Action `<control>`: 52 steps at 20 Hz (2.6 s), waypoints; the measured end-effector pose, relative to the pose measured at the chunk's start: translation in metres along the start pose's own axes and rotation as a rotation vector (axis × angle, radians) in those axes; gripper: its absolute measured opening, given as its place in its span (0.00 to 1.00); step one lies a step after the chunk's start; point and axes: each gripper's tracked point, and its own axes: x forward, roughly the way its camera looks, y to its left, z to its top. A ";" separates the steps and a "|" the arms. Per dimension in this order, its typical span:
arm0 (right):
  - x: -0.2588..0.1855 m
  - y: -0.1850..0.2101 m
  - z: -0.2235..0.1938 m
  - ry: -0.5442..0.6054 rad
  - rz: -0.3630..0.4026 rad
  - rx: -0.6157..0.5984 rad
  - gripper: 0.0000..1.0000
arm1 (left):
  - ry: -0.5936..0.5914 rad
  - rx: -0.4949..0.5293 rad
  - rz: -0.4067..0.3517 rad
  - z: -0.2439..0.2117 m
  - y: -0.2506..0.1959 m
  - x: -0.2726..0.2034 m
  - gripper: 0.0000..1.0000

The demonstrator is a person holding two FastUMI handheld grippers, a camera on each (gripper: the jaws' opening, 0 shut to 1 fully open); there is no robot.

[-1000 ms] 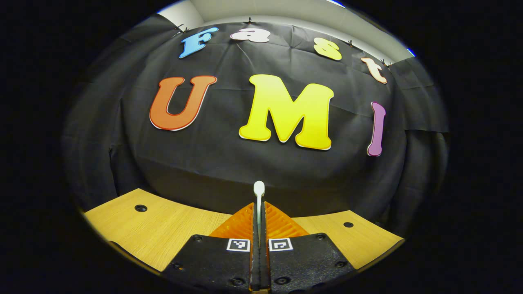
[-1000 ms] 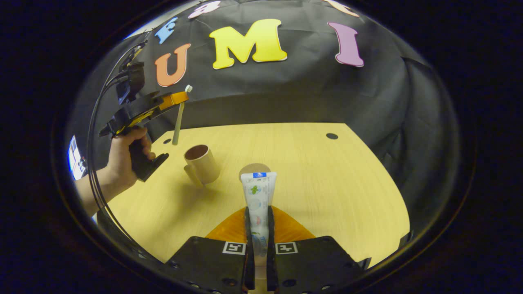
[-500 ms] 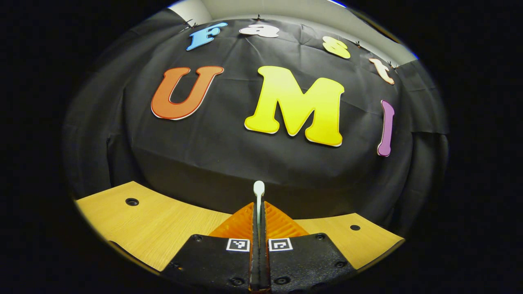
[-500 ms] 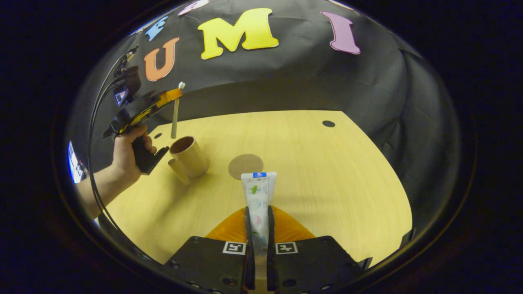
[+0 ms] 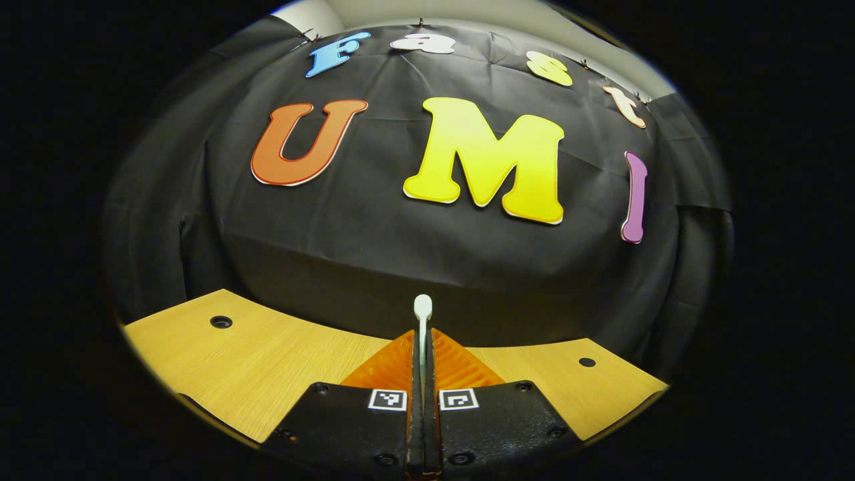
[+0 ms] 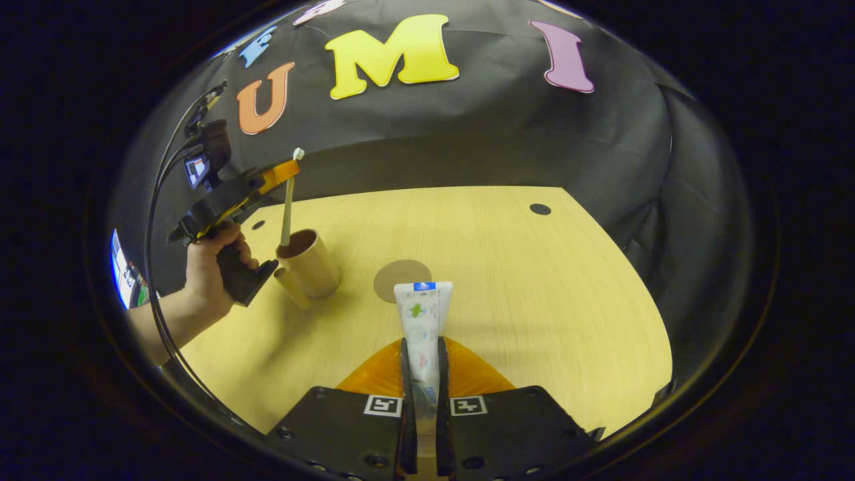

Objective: Put the toothbrush and toothpaste on the desktop into the cup, then pick up the cup and place it on the coaster on the desktop.

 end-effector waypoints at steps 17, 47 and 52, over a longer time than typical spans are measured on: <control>-0.016 0.034 0.007 -0.062 0.055 -0.047 0.11 | 0.089 0.084 0.014 -0.027 0.000 -0.061 0.87; 0.106 0.242 0.195 -0.589 0.450 0.025 0.20 | 0.260 -0.084 0.324 -0.037 0.133 -0.194 0.99; 0.100 0.241 0.197 -0.609 0.451 0.019 0.30 | 0.254 -0.057 0.285 -0.033 0.123 -0.185 0.98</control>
